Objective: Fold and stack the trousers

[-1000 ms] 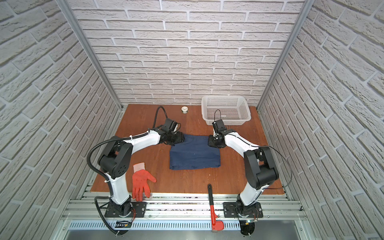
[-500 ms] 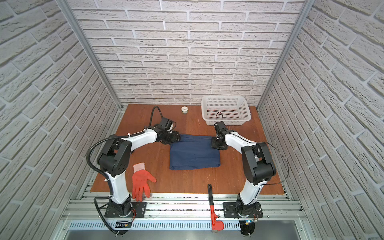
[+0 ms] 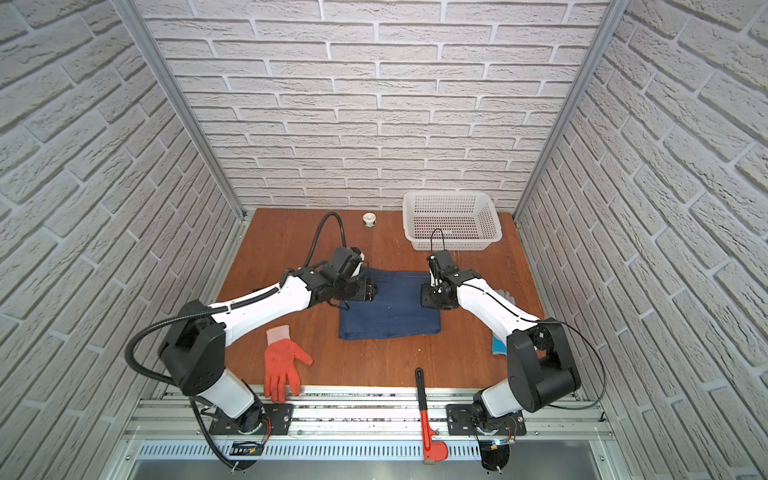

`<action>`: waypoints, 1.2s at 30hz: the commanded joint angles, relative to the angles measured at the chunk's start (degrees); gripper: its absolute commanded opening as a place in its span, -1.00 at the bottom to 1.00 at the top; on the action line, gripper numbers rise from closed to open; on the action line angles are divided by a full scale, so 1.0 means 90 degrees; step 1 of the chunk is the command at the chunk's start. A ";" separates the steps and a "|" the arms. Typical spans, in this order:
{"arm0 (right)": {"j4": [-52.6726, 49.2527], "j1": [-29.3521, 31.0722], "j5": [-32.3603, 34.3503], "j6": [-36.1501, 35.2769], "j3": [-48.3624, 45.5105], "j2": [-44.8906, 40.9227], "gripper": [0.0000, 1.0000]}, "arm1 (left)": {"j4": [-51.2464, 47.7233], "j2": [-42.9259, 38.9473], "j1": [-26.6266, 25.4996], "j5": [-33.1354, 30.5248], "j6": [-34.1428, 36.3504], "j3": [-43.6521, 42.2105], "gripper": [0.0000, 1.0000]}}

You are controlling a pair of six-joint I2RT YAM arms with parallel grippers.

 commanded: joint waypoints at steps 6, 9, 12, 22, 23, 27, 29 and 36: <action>0.0212 0.0145 0.0008 0.0252 -0.0467 0.0302 -0.11 | 0.0791 0.0690 -0.0083 0.0241 -0.0746 -0.0875 0.50; 0.0359 0.0353 -0.0015 0.0340 -0.0539 0.0575 -0.13 | 0.0694 0.0822 0.0079 0.0161 -0.0675 -0.1023 0.49; 0.0563 0.0663 -0.0059 0.0508 -0.0532 0.0857 -0.13 | 0.0464 0.0819 0.0430 -0.0004 -0.0531 -0.1203 0.47; 0.0984 0.1695 -0.0253 0.0907 0.0409 0.1562 -0.13 | -0.0456 -0.0211 0.1712 -0.0379 0.0459 -0.1350 0.49; 0.0960 0.1728 -0.0233 0.0912 0.0511 0.1499 -0.13 | -0.0621 -0.0385 0.1724 -0.0467 0.0556 -0.1257 0.51; 0.0637 0.1747 0.0164 0.0812 0.0865 0.0977 -0.07 | -0.1352 -0.1226 0.1540 -0.0924 0.0713 -0.0827 0.57; 0.0421 0.1741 0.0442 0.0698 0.0988 0.0633 -0.05 | -0.1697 -0.1542 0.1251 -0.1320 0.0649 -0.0588 0.61; 0.0278 0.1731 0.1469 0.0146 0.0712 -0.0730 -0.03 | -0.2671 -0.1140 -0.0174 -0.2608 -0.0308 0.0081 0.74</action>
